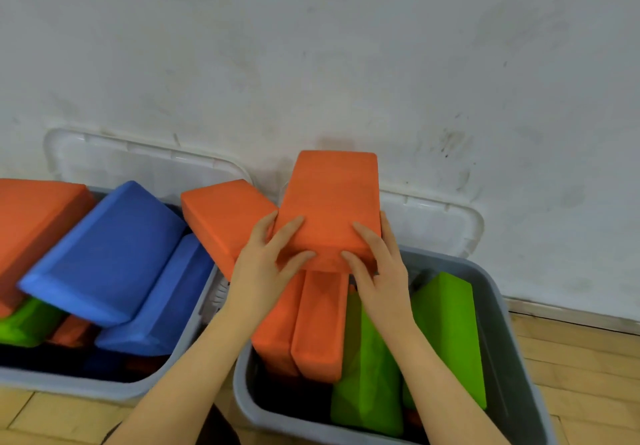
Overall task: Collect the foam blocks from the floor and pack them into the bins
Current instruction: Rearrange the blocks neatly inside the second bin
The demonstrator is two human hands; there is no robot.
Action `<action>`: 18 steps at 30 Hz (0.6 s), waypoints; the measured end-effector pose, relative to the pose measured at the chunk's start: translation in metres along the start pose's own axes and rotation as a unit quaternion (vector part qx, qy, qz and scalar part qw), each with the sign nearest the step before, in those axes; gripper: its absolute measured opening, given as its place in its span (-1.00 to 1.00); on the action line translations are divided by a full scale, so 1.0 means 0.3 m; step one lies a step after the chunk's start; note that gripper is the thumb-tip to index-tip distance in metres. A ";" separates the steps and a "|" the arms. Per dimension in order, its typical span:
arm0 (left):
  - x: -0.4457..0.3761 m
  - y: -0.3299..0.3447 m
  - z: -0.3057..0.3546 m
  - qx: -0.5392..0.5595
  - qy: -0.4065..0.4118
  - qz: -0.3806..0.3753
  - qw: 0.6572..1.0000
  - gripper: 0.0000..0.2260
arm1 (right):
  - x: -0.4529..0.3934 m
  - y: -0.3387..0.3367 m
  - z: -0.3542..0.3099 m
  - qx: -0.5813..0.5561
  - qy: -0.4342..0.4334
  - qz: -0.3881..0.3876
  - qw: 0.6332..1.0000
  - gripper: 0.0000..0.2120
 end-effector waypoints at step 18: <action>-0.053 -0.127 -0.203 -0.201 -0.108 0.087 0.970 -0.42 | -0.070 0.418 0.016 0.148 -0.027 -0.130 0.980 -0.42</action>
Point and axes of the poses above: each hand's wrist, its own x-axis away from the middle knuckle, its own y-axis out of the palm, z = x × y, the point moved 6 cm from there along -x, towards the middle knuckle, and after that the axes turned 5 degrees about z, right-handed, at the moved point
